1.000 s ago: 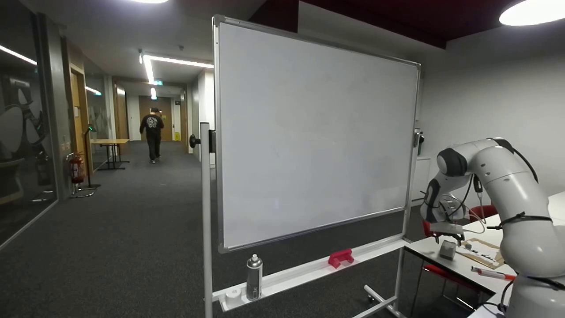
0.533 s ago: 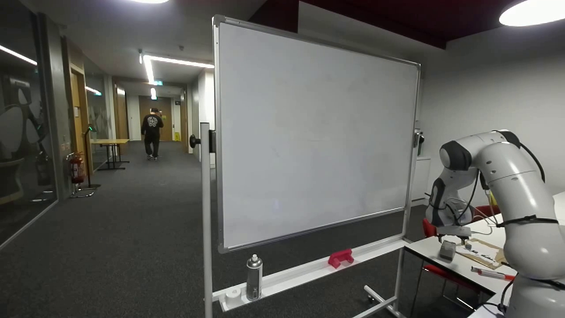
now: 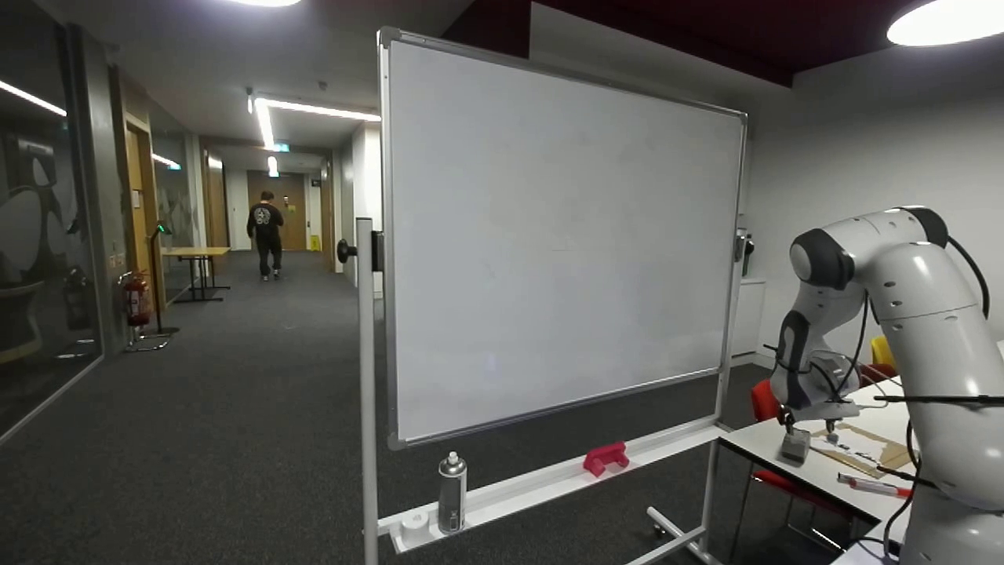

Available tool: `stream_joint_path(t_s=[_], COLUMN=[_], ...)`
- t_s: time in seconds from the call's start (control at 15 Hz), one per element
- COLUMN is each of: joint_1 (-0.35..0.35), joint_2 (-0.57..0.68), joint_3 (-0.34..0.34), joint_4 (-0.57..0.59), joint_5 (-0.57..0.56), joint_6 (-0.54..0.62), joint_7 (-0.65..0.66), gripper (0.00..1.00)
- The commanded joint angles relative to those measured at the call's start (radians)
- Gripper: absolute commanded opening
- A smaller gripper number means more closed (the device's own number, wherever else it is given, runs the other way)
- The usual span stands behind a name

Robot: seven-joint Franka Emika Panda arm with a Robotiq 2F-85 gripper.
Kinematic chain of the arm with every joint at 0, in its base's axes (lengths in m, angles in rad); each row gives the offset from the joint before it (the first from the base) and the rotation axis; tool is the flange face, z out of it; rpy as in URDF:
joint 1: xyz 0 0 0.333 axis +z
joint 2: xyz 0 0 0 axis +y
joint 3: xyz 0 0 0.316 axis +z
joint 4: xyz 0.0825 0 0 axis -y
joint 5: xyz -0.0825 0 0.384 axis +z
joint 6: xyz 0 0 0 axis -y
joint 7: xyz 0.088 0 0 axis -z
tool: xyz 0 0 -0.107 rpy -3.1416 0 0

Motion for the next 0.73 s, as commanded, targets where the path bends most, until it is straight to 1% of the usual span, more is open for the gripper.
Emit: stream_joint_path(t_s=[0.0,0.07,0.13,0.2,0.27,0.33,0.4,0.67], joint_1=[0.213,0.258,0.32,0.363,0.272,0.311,0.332,0.345], joint_2=[-0.02,-0.007,0.009,0.019,0.012,0.014,0.016,0.022], joint_3=[-0.232,-0.283,-0.345,-0.391,-0.275,-0.313,-0.33,-0.339], joint_4=[-0.116,-0.13,-0.148,-0.162,-0.119,-0.135,-0.143,-0.146], joint_5=[-0.145,-0.179,-0.202,-0.22,-0.089,-0.094,-0.095,-0.096], joint_6=[0.103,0.126,0.148,0.171,0.112,0.127,0.131,0.132], joint_7=[-0.049,-0.058,-0.053,-0.057,-0.101,-0.108,-0.112,-0.114], gripper=[1.0,1.0,1.0,1.0,1.0,1.0,1.0,1.0])
